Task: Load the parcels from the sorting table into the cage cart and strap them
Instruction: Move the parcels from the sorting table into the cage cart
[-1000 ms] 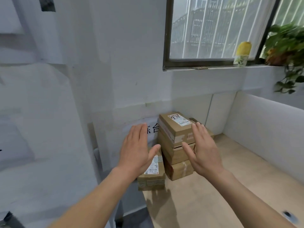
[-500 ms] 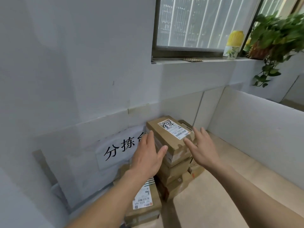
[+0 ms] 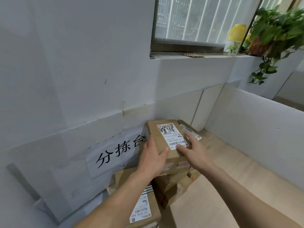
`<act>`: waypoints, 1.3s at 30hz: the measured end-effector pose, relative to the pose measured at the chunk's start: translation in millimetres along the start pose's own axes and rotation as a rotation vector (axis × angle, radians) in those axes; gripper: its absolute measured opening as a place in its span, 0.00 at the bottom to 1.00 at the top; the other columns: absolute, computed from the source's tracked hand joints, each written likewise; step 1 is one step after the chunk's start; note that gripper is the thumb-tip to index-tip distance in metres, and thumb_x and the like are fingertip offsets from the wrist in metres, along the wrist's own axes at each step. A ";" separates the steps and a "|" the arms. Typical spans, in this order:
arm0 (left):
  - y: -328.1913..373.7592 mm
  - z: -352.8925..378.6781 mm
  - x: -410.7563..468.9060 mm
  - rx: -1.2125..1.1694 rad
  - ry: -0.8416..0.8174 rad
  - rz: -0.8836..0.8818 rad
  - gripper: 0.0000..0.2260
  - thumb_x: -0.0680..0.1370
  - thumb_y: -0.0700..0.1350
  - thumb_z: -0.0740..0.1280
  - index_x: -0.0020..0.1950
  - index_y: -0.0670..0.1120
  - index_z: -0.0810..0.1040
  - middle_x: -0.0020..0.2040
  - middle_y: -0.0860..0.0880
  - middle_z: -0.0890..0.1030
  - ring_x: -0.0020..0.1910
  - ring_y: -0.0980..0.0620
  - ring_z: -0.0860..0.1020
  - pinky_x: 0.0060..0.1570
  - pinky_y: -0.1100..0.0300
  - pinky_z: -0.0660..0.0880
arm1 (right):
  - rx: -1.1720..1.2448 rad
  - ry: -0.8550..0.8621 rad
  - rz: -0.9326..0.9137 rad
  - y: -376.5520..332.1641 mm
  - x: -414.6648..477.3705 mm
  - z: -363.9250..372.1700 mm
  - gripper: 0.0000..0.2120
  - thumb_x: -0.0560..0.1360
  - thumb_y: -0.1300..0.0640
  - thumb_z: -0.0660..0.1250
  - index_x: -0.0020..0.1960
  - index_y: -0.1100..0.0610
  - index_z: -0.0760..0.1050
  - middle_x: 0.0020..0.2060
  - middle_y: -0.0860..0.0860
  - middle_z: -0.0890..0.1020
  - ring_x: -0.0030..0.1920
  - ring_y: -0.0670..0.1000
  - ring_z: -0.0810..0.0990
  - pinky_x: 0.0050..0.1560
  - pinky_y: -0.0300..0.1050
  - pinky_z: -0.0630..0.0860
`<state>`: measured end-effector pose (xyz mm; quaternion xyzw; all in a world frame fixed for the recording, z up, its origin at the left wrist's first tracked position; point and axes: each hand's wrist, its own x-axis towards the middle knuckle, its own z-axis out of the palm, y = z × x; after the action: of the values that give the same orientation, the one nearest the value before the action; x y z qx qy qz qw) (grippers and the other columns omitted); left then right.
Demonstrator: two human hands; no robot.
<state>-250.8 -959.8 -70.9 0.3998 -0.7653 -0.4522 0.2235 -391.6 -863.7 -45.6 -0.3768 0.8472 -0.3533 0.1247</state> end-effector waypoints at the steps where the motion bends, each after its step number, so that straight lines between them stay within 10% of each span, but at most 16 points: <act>1: 2.3 -0.8 -1.6 -0.002 0.003 0.003 0.33 0.78 0.54 0.67 0.78 0.57 0.52 0.72 0.51 0.68 0.67 0.48 0.71 0.66 0.49 0.71 | 0.013 0.000 -0.018 -1.3 -0.8 0.2 0.34 0.76 0.47 0.70 0.78 0.47 0.62 0.69 0.45 0.75 0.62 0.48 0.75 0.60 0.45 0.70; 7: 20.9 -14.1 -25.6 0.055 0.070 0.151 0.42 0.75 0.45 0.70 0.78 0.60 0.46 0.72 0.52 0.60 0.69 0.51 0.67 0.65 0.56 0.68 | 0.052 0.087 -0.152 -5.2 -19.4 -10.6 0.41 0.63 0.43 0.67 0.76 0.38 0.61 0.62 0.47 0.74 0.61 0.47 0.73 0.61 0.48 0.72; 27: 61.9 -94.9 -288.5 0.374 0.529 0.281 0.47 0.71 0.42 0.76 0.79 0.60 0.49 0.72 0.67 0.46 0.65 0.69 0.53 0.60 0.82 0.52 | 0.214 0.113 -0.938 -67.5 -201.3 -42.7 0.41 0.69 0.52 0.76 0.77 0.49 0.61 0.68 0.52 0.71 0.60 0.47 0.74 0.53 0.44 0.76; 39: -13.4 -192.3 -487.4 0.458 0.877 0.103 0.47 0.68 0.41 0.78 0.79 0.57 0.53 0.77 0.48 0.52 0.69 0.59 0.59 0.64 0.66 0.62 | 0.344 -0.099 -1.165 -178.8 -360.3 50.3 0.34 0.70 0.50 0.73 0.73 0.54 0.69 0.65 0.55 0.76 0.64 0.54 0.75 0.61 0.46 0.74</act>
<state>172.9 -665.4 21.4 0.5527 -0.6977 -0.0503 0.4529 -22.4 -710.8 22.3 -0.7687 0.4256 -0.4773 0.0094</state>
